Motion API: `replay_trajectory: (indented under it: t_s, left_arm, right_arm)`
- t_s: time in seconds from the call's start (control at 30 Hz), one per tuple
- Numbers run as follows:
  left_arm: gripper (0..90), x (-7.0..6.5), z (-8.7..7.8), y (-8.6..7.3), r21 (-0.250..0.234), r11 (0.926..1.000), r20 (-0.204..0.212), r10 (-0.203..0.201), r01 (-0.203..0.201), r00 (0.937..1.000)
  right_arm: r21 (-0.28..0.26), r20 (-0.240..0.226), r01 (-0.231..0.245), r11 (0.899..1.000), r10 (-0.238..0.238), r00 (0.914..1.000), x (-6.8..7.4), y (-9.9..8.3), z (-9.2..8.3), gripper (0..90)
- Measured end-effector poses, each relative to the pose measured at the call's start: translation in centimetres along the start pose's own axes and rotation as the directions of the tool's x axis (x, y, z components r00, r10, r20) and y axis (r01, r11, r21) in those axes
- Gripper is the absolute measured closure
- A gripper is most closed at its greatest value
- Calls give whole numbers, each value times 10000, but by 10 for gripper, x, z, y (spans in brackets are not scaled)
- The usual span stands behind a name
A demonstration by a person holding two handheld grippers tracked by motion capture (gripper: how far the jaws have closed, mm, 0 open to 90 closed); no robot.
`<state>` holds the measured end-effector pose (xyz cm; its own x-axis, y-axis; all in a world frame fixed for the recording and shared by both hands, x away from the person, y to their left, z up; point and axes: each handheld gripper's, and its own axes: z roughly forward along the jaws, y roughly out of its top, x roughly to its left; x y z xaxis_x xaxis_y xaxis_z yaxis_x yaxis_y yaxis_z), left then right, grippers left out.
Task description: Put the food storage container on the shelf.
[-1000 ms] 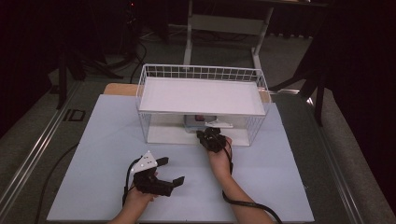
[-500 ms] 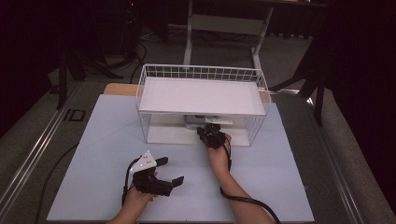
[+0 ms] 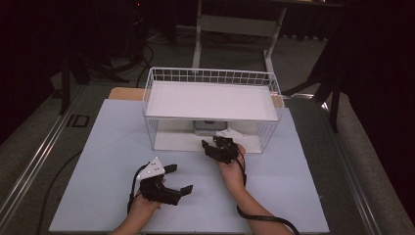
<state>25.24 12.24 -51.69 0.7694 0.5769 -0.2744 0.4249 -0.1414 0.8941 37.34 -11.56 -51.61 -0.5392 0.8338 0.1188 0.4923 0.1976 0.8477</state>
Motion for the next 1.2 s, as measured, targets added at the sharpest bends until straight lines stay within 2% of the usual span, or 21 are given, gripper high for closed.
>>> replay_trajectory:
  t_s: [0.07, 0.1, 0.13, 0.17, 0.2, 0.23, 0.3, 0.37, 0.4, 0.43, 0.47, 0.53, 0.63, 0.67, 0.7, 0.73, 0.8, 0.97, 1.03, 1.2]
  left_arm:
    - [23, 1, 0, 1, 25, 10000, 18, 45, -45, 10000]
    - [23, 1, 0, 1, 61, 10000, -3, 65, -65, 10000]
    - [23, 1, 0, 1, 61, 10000, -3, 65, -65, 10000]
    - [23, 1, 1, 2, 75, 9999, 25, 83, -83, 10000]
    - [23, 2, 1, 2, 94, 9999, 39, 91, -91, 10000]
    - [23, 2, 2, 3, 108, 9999, 26, 101, -101, 9999]
    - [23, 2, 2, 3, 63, 9998, 114, 183, -183, 9998]
    - [23, 2, 3, 4, 91, 9997, 152, 229, -231, 9996]
    - [23, 2, 3, 5, 93, 9990, 217, 438, -441, 9988]
    - [23, 2, 3, 5, 93, 9990, 217, 438, -441, 9988]
    - [23, 1, 2, 8, 116, 9981, 214, 608, -611, 9979]
    - [22, 0, 2, 11, 24, 9971, 349, 756, -757, 9965]
    - [22, -2, 1, 13, -62, 9958, 415, 917, -915, 9949]
    - [23, -4, -2, 15, -135, 9925, 539, 1223, -1217, 9910]
    - [23, -5, -3, 17, -169, 9912, 690, 1321, -1313, 9888]
    - [23, -6, -6, 18, -286, 9889, 840, 1477, -1458, 9855]
    - [23, -7, -9, 20, -390, 9876, 984, 1555, -1524, 9829]
    - [23, -7, -15, 22, -551, 9859, 1253, 1639, -1580, 9785]
    - [23, -6, -21, 23, -474, 9856, 1361, 1671, -1621, 9765]
    - [23, -4, -31, 24, -446, 9858, 1235, 1661, -1617, 9783]
  right_arm:
    - [-80, -444, 197, 9998, -201, 9988, 0, 0, -8, 229]
    - [-98, -591, 241, 9997, -246, 9979, 0, 1, -10, 187]
    - [-98, -591, 241, 9997, -246, 9979, 0, 1, -10, 187]
    - [-224, -1080, 63, 9997, -86, 9941, -2, 1, -18, 163]
    - [-273, -1096, 125, 9995, -155, 9939, -2, 1, -20, 137]
    - [-209, -1175, 271, 9994, -294, 9926, -1, 1, -23, 134]
    - [-201, -1753, 253, 9995, -284, 9841, -1, 0, -28, 150]
    - [-315, -2046, 331, 9990, -389, 9781, -1, -1, -34, 149]
    - [-407, -2222, 371, 9985, -452, 9739, 1, -2, -39, 146]
    - [-407, -2222, 371, 9985, -452, 9739, 1, -2, -39, 146]
    - [-576, -2177, 667, 9961, -778, 9729, 5, -2, -45, 142]
    - [-657, -2428, 613, 9960, -755, 9671, 6, -3, -53, 142]
    - [-651, -2393, 623, 9959, -762, 9680, 6, -4, -56, 142]
    - [-640, -2594, 476, 9968, -627, 9637, 6, -8, -66, 141]
    - [-640, -2594, 476, 9968, -627, 9637, 6, -8, -66, 141]
    - [-650, -2876, 392, 9971, -564, 9561, 5, -11, -71, 140]
    - [-582, -2790, 597, 9965, -737, 9574, 4, -14, -76, 141]
    - [-767, -2984, 553, 9955, -759, 9514, -1, -17, -88, 143]
    - [-872, -2947, 739, 9934, -966, 9507, -4, -19, -98, 143]
    - [-1082, -2881, 1031, 9888, -1305, 9487, -6, -23, -118, 143]
